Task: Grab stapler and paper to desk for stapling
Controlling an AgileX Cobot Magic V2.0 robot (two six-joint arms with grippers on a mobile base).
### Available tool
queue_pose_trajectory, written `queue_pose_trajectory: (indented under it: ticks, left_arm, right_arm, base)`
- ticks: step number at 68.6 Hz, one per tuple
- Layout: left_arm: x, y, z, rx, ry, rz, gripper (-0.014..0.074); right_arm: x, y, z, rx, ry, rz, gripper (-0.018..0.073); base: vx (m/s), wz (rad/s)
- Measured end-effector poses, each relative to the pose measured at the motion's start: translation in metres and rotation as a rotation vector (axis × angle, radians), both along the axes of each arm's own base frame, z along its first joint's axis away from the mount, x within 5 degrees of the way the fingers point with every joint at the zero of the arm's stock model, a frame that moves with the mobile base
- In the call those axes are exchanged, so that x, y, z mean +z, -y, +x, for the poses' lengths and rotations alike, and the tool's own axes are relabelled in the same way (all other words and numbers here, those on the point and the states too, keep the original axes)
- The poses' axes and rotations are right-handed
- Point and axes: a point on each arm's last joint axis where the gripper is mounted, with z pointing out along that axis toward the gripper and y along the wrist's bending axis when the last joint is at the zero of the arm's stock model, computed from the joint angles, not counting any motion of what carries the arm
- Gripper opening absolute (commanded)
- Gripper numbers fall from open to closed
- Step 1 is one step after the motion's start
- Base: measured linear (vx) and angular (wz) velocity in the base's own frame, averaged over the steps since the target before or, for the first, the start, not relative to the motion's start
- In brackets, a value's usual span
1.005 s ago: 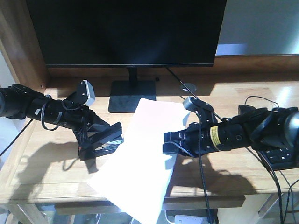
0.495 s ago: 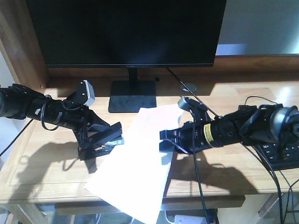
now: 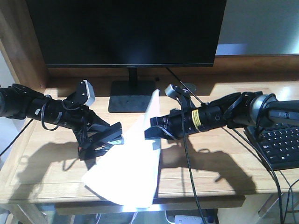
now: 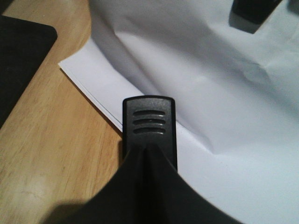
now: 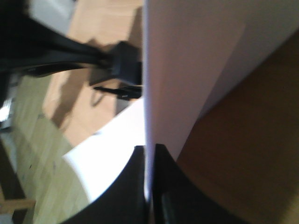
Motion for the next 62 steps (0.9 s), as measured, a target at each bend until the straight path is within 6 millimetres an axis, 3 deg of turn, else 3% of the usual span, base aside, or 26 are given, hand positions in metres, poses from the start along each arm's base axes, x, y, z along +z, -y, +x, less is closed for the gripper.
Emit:
queue_pose_trajectory:
  ticks: [19, 43, 62]
  left_arm:
    - [0.000, 0.000, 0.000, 0.000, 0.000, 0.000, -0.0007]
    - [0.000, 0.000, 0.000, 0.000, 0.000, 0.000, -0.0007]
    - [0.000, 0.000, 0.000, 0.001, 0.000, -0.001, -0.0007]
  right_arm:
    - [0.026, 0.000, -0.002, 0.043, 0.099, 0.013, -0.0002]
    - [0.030, 0.000, -0.001, 0.039, 0.122, 0.004, -0.0002]
    - [0.051, -0.002, 0.005, 0.043, 0.190, 0.021, -0.0002]
  base:
    - [0.00, 0.00]
    - [0.00, 0.00]
    - [0.00, 0.00]
